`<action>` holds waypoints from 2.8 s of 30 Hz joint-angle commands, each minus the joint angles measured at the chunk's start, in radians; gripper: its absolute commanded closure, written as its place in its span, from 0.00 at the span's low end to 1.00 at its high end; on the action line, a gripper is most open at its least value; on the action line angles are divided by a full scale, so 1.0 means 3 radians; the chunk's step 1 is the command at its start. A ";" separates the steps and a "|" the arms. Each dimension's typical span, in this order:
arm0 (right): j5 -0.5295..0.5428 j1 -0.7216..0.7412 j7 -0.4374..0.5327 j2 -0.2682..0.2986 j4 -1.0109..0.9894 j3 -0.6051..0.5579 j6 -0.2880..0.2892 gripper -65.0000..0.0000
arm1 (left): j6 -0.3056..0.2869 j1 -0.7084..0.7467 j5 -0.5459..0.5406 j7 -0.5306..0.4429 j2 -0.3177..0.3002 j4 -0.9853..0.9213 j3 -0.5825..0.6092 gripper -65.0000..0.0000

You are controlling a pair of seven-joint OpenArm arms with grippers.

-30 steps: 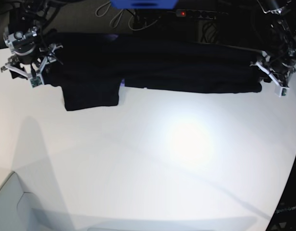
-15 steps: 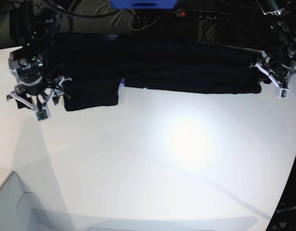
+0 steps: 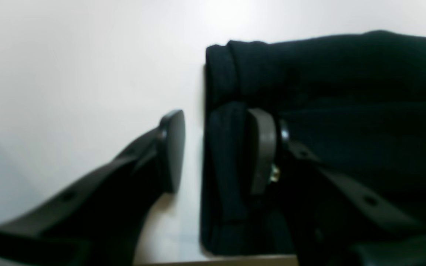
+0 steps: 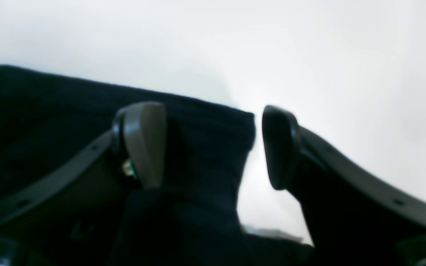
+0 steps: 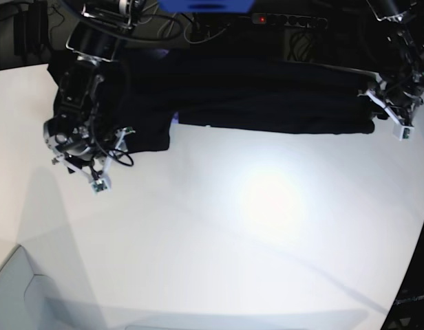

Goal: Layout the t-shirt on the table in an organized manner, then fold the t-shirt properly
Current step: 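Release and regrasp the folded shirt edge with the right gripper, then move the left gripper to the shirt's middle and grasp the fold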

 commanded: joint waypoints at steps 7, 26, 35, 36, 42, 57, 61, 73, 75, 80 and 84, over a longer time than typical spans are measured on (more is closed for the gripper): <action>0.0026 0.0044 0.0037 0.0141 -0.0160 0.0000 -0.0023 0.42 | 0.0018 -0.0001 0.0058 0.0054 -0.0042 0.0035 -0.0015 0.61; 0.0021 -0.0882 -0.0674 0.0177 0.1656 -0.0006 -0.0023 1.00 | 0.0018 -0.0032 0.0058 0.0054 -0.0057 0.0025 -0.0015 0.61; 0.0021 -0.1434 -0.0321 0.0064 0.1584 -0.0006 -0.0023 1.00 | 0.0018 -0.0129 0.0058 0.0054 -0.0057 0.0030 -0.0015 0.61; 0.0021 -0.1450 -0.0280 0.0059 0.1553 -0.0006 -0.0023 1.00 | 0.0018 -0.0129 0.0058 0.0054 -0.0057 0.0030 -0.0015 0.61; 0.0021 -0.1409 -0.0050 0.0069 0.1119 0.0000 -0.0023 1.00 | 0.0008 -0.0119 0.0052 0.0054 -0.0057 0.0056 -0.0015 0.55; 0.0021 -0.1173 0.0078 0.0054 0.0714 -0.0026 -0.0023 1.00 | 0.0006 -0.0047 0.0032 0.0059 0.0148 0.0041 -0.0015 0.20; 0.0021 -0.1148 0.0063 0.0054 0.0714 -0.0031 -0.0023 1.00 | 0.0006 -0.0047 0.0032 0.0054 0.0178 0.0015 -0.0005 0.26; 0.0021 -0.1148 0.0073 0.0054 0.0714 -0.0031 -0.0023 1.00 | 0.0006 -0.0154 0.0047 -0.0104 0.0173 -0.0312 -0.0020 0.81; 0.0021 -0.1148 0.0073 0.0054 0.0714 -0.0031 -0.0023 1.00 | 0.0006 -0.0160 0.0042 -0.0212 0.0153 -0.0420 -0.0097 0.92; 0.0021 -0.1148 0.0078 0.0059 0.0714 -0.0031 -0.0023 1.00 | 0.0006 -0.0180 0.0032 -0.0217 0.0117 -0.0415 -0.0470 1.00; 0.0026 -0.1143 0.0078 0.0054 0.0714 -0.0036 -0.0023 1.00 | 0.0006 -0.0221 0.0032 -0.0212 0.0117 -0.0072 -0.0608 1.00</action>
